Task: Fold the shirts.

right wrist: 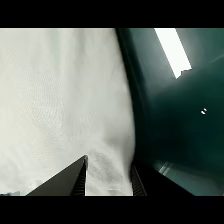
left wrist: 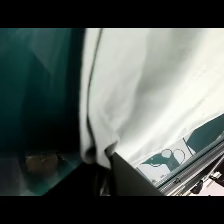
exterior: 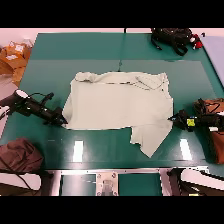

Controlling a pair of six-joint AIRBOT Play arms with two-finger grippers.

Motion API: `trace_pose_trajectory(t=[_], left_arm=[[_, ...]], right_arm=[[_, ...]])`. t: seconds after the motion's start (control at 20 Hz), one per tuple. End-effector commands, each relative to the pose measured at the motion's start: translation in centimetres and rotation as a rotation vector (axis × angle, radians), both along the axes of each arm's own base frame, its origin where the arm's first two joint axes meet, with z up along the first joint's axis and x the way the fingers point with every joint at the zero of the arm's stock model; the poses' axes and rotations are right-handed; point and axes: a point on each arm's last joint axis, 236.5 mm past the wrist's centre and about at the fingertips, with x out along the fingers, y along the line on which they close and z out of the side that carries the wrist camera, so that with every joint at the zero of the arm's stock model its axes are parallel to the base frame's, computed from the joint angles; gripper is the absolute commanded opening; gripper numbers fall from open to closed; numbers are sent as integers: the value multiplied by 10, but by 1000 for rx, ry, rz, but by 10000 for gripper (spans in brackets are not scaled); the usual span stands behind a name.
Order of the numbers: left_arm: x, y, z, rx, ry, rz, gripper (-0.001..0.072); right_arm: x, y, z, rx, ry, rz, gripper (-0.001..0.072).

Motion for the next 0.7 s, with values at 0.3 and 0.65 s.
trace_pose_trajectory(t=[0.3, 0.65], left_arm=[[11, 1, 1, -3, -51, -19, 21], [63, 5, 111, 26, -368, -53, 21]], right_arm=[[-7, 16, -3, 45, 32, 39, 290], [66, 11, 100, 64, -257, 49, 14]])
